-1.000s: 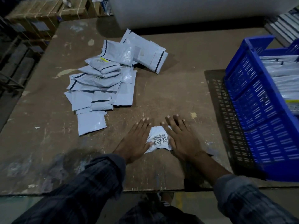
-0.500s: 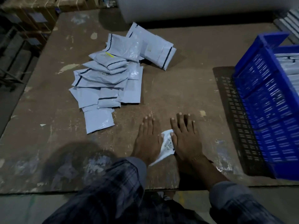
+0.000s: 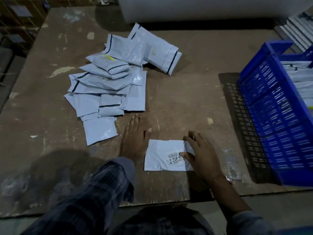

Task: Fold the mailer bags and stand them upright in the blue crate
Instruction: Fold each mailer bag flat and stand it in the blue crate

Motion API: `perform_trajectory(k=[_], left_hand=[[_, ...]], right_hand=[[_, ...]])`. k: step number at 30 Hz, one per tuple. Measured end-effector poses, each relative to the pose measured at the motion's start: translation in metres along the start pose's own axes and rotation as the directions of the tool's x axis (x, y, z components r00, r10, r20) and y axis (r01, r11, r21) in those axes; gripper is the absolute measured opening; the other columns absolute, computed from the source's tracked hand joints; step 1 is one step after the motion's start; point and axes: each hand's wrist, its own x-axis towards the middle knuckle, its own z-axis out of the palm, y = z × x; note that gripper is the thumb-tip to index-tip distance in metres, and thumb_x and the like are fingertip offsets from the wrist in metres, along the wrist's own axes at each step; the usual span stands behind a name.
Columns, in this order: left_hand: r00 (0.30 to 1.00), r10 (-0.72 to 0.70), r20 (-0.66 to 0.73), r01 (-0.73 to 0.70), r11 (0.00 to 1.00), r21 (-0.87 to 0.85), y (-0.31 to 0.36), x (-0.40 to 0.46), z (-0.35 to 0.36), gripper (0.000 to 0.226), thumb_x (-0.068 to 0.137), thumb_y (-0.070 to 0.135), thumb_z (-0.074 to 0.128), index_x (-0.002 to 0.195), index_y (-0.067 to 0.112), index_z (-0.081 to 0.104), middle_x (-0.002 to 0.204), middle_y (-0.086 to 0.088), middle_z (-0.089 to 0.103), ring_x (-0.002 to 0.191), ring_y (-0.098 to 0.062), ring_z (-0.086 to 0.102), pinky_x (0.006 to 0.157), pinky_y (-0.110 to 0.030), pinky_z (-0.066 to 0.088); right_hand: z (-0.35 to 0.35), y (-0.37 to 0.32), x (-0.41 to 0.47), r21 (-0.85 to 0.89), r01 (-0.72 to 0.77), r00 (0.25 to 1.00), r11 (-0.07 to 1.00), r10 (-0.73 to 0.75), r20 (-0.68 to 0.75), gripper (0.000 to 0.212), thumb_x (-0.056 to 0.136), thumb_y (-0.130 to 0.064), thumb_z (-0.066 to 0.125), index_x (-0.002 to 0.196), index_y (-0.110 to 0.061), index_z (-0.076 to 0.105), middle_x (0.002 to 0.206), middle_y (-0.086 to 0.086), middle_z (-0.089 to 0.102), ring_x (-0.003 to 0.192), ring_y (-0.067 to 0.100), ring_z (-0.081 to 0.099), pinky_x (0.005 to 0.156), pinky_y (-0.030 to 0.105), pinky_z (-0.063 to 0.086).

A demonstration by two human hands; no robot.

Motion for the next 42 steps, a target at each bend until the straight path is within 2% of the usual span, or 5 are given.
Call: perform_trajectory(k=[4, 12, 27, 36, 42], left_hand=[[0.999, -0.005, -0.051, 0.005, 1.000, 0.008, 0.003, -0.008, -0.006, 0.065, 0.107, 0.051, 0.029, 0.160, 0.016, 0.042, 0.168, -0.007, 0.037, 0.154, -0.029, 0.032, 0.123, -0.049, 0.026], [0.983, -0.163, -0.089, 0.154, 0.983, -0.098, 0.032, -0.003, 0.001, 0.054, 0.105, 0.046, 0.043, 0.151, 0.017, 0.050, 0.164, -0.007, 0.042, 0.153, -0.029, 0.033, 0.123, -0.053, 0.023], [0.984, -0.107, 0.146, 0.128, 0.981, -0.149, 0.182, 0.045, 0.025, 0.097, 0.075, 0.072, 0.018, 0.145, 0.018, 0.057, 0.148, -0.015, 0.056, 0.136, -0.036, 0.050, 0.118, -0.048, 0.035], [0.887, -0.316, 0.336, 0.371, 0.922, -0.112, 0.273, 0.068, 0.048, 0.113, 0.090, 0.076, 0.056, 0.168, 0.020, -0.004, 0.172, -0.007, -0.028, 0.158, -0.035, -0.026, 0.126, -0.059, -0.009], [0.806, -0.244, 0.540, 0.361, 0.925, -0.121, 0.285, 0.068, 0.038, 0.123, 0.093, 0.080, 0.053, 0.159, 0.024, -0.034, 0.170, -0.007, -0.032, 0.160, -0.037, -0.014, 0.128, -0.051, 0.001]], right_hand=[[-0.027, 0.002, 0.000, 0.161, -0.120, 0.992, 0.980, 0.114, 0.052, 0.069, 0.064, -0.045, 0.094, 0.123, -0.035, 0.060, 0.110, -0.007, 0.055, 0.092, 0.018, 0.057, 0.074, 0.034, 0.050], [-0.067, 0.028, 0.005, 0.400, -0.329, 0.944, 0.856, 0.300, 0.135, 0.016, 0.083, -0.035, 0.085, 0.084, -0.025, 0.072, 0.079, -0.008, 0.074, 0.076, 0.009, 0.070, 0.073, 0.043, 0.058], [-0.307, 0.059, -0.012, 0.113, -0.126, 0.949, 0.986, 0.153, -0.276, 0.016, 0.092, -0.008, 0.071, 0.104, -0.018, 0.071, 0.099, -0.003, 0.069, 0.090, 0.013, 0.061, 0.077, 0.020, 0.046], [-0.387, 0.173, -0.011, -0.028, -0.256, 0.858, 0.966, 0.214, -0.466, 0.023, 0.088, -0.001, 0.069, 0.110, -0.009, 0.072, 0.106, 0.015, 0.073, 0.097, 0.038, 0.066, 0.084, 0.040, 0.050], [-0.404, 0.285, 0.004, -0.244, -0.413, 0.900, 0.877, 0.353, -0.254, 0.018, 0.077, -0.002, 0.071, 0.084, -0.017, 0.065, 0.090, 0.021, 0.070, 0.085, 0.043, 0.066, 0.076, 0.047, 0.055]])
